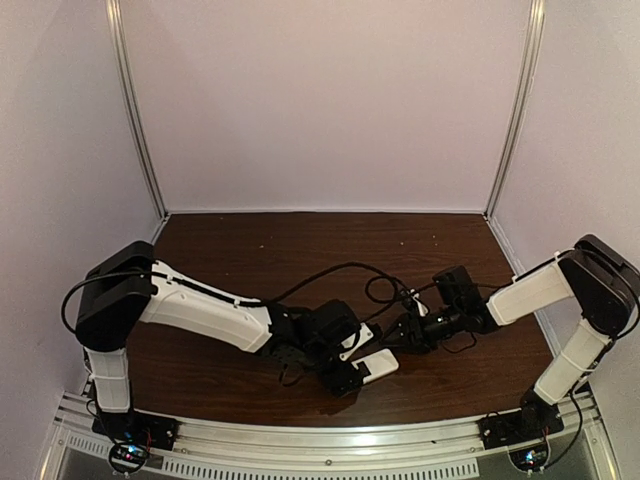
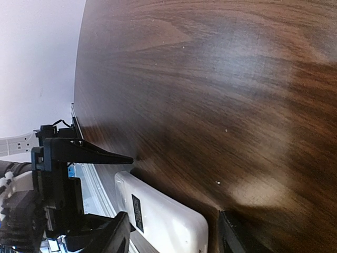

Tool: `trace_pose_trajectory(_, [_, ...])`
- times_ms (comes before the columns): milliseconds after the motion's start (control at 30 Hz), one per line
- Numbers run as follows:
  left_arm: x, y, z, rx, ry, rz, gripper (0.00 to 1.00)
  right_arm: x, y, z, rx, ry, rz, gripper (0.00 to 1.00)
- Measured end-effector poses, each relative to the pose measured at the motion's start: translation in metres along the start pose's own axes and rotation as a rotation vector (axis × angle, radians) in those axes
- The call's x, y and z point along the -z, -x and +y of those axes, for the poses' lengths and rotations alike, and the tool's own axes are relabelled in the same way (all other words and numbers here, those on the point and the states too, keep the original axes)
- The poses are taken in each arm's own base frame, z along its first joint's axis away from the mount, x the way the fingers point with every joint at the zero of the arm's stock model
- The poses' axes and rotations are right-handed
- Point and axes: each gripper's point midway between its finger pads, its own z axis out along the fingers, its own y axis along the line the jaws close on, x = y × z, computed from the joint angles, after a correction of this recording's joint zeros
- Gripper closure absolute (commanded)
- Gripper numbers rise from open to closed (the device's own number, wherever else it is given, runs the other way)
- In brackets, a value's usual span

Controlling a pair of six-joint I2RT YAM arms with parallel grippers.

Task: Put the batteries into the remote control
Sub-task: Pick up the remote control from the center of the board, then place the remote control at the center of the board.

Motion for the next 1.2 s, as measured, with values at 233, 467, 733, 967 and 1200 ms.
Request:
trace_pose_trajectory(233, [-0.008, 0.001, -0.004, -0.02, 0.015, 0.042, 0.46, 0.011, 0.009, -0.004, -0.01, -0.019, -0.02, 0.38])
trace_pose_trajectory(467, [-0.005, 0.003, -0.008, -0.015, -0.009, 0.064, 0.64, 0.05, 0.04, 0.017, 0.074, -0.019, -0.144, 0.35])
trace_pose_trajectory(733, [0.041, 0.035, 0.001, 0.129, -0.185, -0.1, 0.66, 0.109, 0.066, 0.072, 0.254, 0.037, -0.333, 0.25])
trace_pose_trajectory(967, [0.141, 0.128, 0.006, 0.189, -0.39, -0.504, 0.65, 0.143, 0.068, 0.129, 0.364, 0.176, -0.44, 0.07])
trace_pose_trajectory(1200, [0.184, 0.158, -0.019, 0.195, -0.602, -0.66, 0.65, 0.147, 0.057, 0.177, 0.438, 0.311, -0.436, 0.02])
